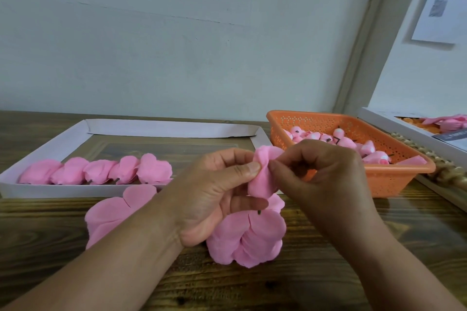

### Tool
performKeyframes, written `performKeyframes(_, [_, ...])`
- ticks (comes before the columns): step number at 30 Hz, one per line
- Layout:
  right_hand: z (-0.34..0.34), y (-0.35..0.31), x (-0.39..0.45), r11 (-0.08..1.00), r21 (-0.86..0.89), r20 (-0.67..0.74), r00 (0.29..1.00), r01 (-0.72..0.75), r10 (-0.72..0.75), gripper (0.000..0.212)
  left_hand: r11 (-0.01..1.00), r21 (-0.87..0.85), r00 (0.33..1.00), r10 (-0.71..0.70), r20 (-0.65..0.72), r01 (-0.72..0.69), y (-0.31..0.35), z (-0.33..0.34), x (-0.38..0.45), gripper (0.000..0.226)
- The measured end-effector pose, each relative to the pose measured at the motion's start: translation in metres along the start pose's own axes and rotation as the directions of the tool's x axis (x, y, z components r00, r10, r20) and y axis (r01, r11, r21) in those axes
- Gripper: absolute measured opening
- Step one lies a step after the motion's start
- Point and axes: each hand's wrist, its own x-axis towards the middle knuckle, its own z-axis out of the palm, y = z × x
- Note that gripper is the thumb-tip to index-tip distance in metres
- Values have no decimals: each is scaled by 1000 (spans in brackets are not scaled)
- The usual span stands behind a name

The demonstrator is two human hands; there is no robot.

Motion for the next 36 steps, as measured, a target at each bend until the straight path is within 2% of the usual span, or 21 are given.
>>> performKeyframes(4, [1, 1, 0, 998, -61, -2, 1000, -7, 7, 11, 1000, 13, 1000, 6, -15, -6, -2, 3, 0, 18])
performKeyframes(6, [2, 4, 1, 998, -32, 9, 999, -47, 47, 12, 1000, 5, 1000, 6, -25, -6, -2, 4, 0, 21])
performKeyframes(10, [1, 7, 6, 930, 314, 147, 978, -191, 151, 3, 1000, 12, 999, 9, -47, -8, 2, 3, 0, 42])
performKeyframes(12, [1, 11, 5, 910, 368, 192, 973, -193, 129, 21, 1000, 13, 999, 20, -46, -19, 3, 2, 0, 43])
performKeyframes(15, [3, 12, 5, 906, 386, 170, 979, -174, 115, 32, 999, 34, 999, 25, -39, -24, 3, 3, -1, 44])
performKeyframes(18, [2, 11, 5, 927, 341, 143, 984, -153, 110, 27, 998, 57, 998, 35, -61, -32, 3, 3, -1, 42])
performKeyframes(22, [-1, 9, 6, 943, 297, 215, 973, -150, 87, 21, 997, 67, 996, 31, -85, -26, 3, 2, 0, 40])
performKeyframes(28, [-4, 8, 7, 938, 300, 236, 966, -173, 103, 27, 1000, 12, 999, -23, -25, 24, 3, -2, 0, 32])
performKeyframes(33, [-2, 8, 7, 962, 245, 151, 985, -117, 82, 39, 998, -49, 999, -36, -4, 36, 3, -2, -1, 28])
performKeyframes(36, [-5, 10, 8, 958, 263, 188, 980, -116, 67, 34, 996, -80, 999, -41, 8, 42, 4, -2, 0, 30])
